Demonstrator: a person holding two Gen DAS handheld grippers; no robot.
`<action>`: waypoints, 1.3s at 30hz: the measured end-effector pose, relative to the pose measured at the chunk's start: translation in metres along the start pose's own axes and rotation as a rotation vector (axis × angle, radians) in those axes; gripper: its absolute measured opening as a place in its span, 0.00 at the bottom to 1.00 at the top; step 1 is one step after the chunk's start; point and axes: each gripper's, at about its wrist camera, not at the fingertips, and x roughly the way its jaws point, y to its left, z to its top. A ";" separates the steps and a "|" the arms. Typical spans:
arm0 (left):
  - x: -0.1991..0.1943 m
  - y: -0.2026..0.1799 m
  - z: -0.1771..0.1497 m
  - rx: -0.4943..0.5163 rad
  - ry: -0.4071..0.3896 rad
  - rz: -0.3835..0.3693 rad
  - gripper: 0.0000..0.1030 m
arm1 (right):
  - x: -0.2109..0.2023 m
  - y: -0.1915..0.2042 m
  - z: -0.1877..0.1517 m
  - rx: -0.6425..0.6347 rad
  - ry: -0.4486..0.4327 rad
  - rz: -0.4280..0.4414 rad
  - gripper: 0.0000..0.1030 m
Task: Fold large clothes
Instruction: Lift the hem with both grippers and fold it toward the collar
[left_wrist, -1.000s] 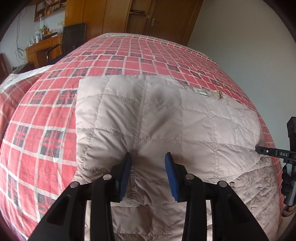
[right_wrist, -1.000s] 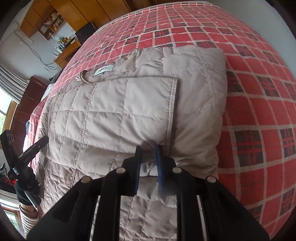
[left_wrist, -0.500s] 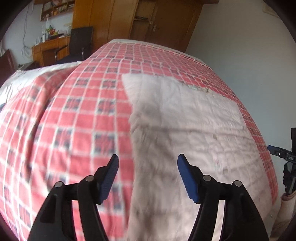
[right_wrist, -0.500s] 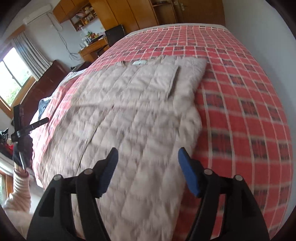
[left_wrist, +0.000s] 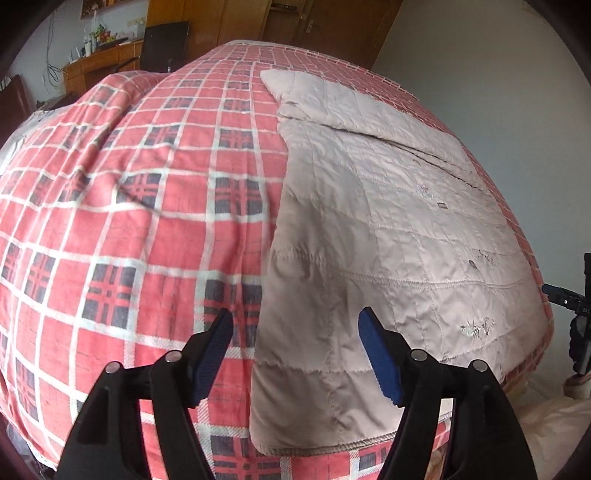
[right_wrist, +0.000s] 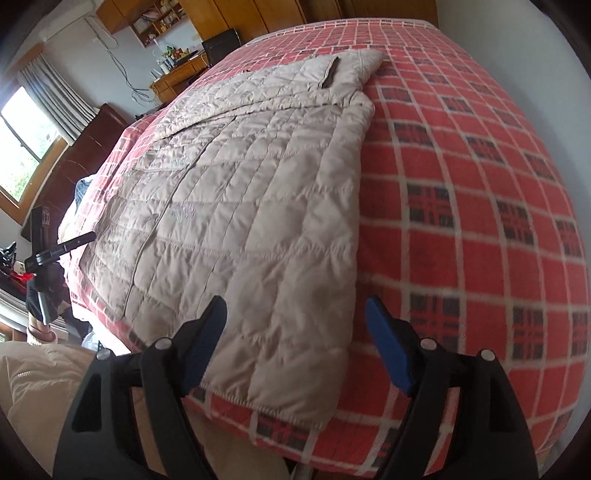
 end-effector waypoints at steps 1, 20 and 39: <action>0.003 0.001 -0.003 -0.007 0.014 -0.002 0.69 | 0.001 0.000 -0.006 0.011 0.005 -0.006 0.75; 0.000 -0.005 -0.025 -0.027 0.057 -0.063 0.19 | 0.023 -0.003 -0.023 0.046 0.066 0.051 0.20; -0.057 -0.023 0.074 -0.028 -0.192 -0.279 0.08 | -0.052 0.017 0.076 -0.042 -0.181 0.159 0.09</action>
